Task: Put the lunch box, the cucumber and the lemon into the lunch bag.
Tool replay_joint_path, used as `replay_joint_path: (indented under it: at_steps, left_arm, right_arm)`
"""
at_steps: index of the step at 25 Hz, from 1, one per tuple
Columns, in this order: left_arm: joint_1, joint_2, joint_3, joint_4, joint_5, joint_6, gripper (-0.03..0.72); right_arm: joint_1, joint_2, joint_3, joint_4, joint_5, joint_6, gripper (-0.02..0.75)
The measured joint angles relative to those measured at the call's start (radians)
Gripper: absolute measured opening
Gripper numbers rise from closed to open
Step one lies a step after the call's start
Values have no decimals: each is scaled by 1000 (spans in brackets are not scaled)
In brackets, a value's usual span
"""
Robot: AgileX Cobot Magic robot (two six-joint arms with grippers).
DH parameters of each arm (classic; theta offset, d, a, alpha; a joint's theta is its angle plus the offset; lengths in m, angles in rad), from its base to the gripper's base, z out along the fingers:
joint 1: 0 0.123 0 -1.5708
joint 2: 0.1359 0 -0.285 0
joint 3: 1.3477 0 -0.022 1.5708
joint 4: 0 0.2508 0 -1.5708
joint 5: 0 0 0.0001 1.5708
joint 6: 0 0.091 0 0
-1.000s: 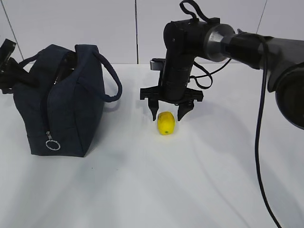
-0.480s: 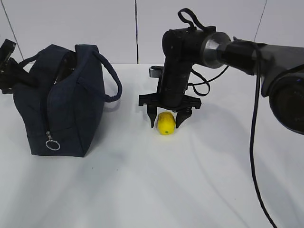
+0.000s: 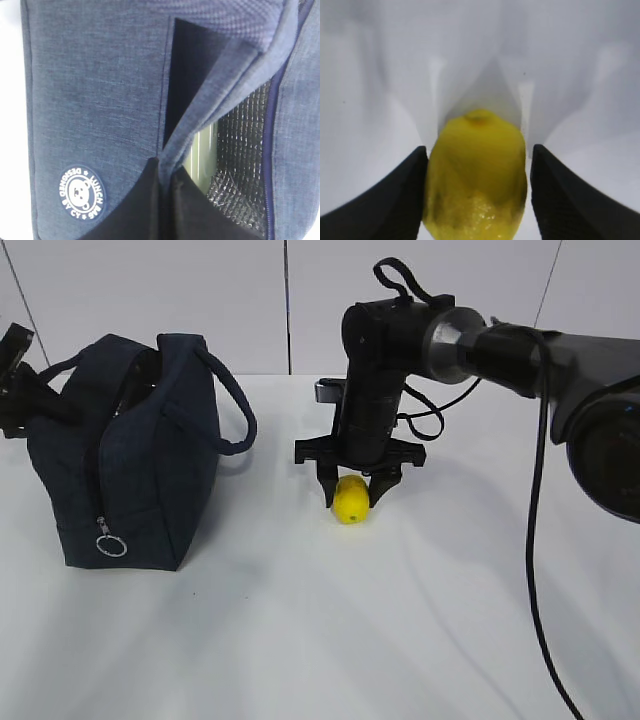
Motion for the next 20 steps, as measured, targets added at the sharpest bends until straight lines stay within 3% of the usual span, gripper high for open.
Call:
replay_joint_path:
  at_steps: [5, 11, 20]
  left_arm:
    - [0, 0, 0, 0, 0, 0, -9]
    - [0, 0, 0, 0, 0, 0, -9]
    - [0, 0, 0, -44, 2, 0, -9]
  right_arm:
    - [0, 0, 0, -7, 0, -17, 372]
    - [0, 0, 0, 16, 0, -41, 356]
    - [0, -119, -6, 306, 0, -179, 353]
